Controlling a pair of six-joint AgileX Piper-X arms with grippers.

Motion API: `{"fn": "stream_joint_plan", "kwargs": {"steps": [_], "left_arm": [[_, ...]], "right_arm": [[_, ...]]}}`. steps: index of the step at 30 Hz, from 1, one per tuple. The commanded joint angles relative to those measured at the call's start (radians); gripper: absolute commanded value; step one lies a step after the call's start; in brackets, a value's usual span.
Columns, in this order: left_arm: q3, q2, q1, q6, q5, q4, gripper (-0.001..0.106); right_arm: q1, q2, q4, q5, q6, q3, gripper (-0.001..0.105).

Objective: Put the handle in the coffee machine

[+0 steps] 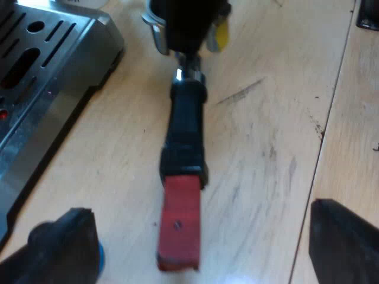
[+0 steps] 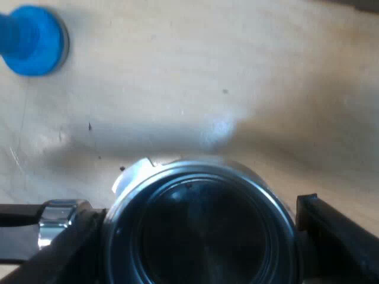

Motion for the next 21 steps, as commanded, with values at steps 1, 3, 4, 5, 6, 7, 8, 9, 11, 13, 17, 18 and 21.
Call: {"fn": "stream_joint_plan", "kwargs": {"steps": [1, 3, 4, 5, 6, 7, 8, 9, 11, 13, 17, 18, 21], "left_arm": [[0.017, 0.036, -0.003, 0.037, 0.052, -0.053, 0.074], [0.025, 0.064, -0.003, 0.066, 0.09, -0.059, 0.074], [0.03, 0.085, -0.003, 0.068, 0.096, -0.058, 0.074], [0.031, 0.092, -0.003, 0.068, 0.096, -0.058, 0.074], [0.035, 0.113, -0.003, 0.07, 0.096, -0.058, 0.074], [0.037, 0.13, -0.003, 0.078, 0.096, -0.06, 0.074], [0.037, 0.145, -0.003, 0.083, 0.096, -0.063, 0.074], [0.037, 0.162, -0.003, 0.091, 0.096, -0.071, 0.074], [0.037, 0.191, -0.003, 0.1, 0.096, -0.091, 0.074], [0.037, 0.209, -0.003, 0.114, 0.096, -0.106, 0.072], [0.037, 0.262, -0.003, 0.142, 0.096, -0.111, 0.065], [0.037, 0.296, -0.003, 0.142, 0.096, -0.121, 0.061], [0.037, 0.337, -0.003, 0.142, 0.096, -0.151, 0.06]], "right_arm": [[0.012, -0.017, -0.006, -0.021, -0.002, -0.014, 0.0], [0.019, -0.017, -0.006, -0.021, -0.002, -0.014, 0.0], [0.02, -0.017, -0.006, -0.021, -0.002, -0.014, 0.0], [0.019, -0.017, -0.006, -0.021, -0.002, -0.014, 0.0], [0.019, -0.017, -0.006, -0.021, -0.002, -0.014, 0.0], [0.019, -0.017, -0.006, -0.021, -0.002, -0.014, 0.0], [0.019, -0.017, -0.006, -0.021, -0.002, -0.014, 0.0], [0.019, -0.017, -0.006, -0.025, -0.002, -0.014, 0.0], [0.019, -0.017, -0.006, -0.031, -0.002, -0.014, 0.0], [0.019, -0.017, -0.006, -0.042, -0.002, -0.014, 0.0], [0.019, -0.017, 0.0, -0.052, -0.002, -0.025, 0.0], [0.019, -0.017, 0.001, -0.058, -0.002, -0.026, 0.0], [0.019, -0.019, 0.012, -0.061, -0.002, -0.026, 0.0]]}}
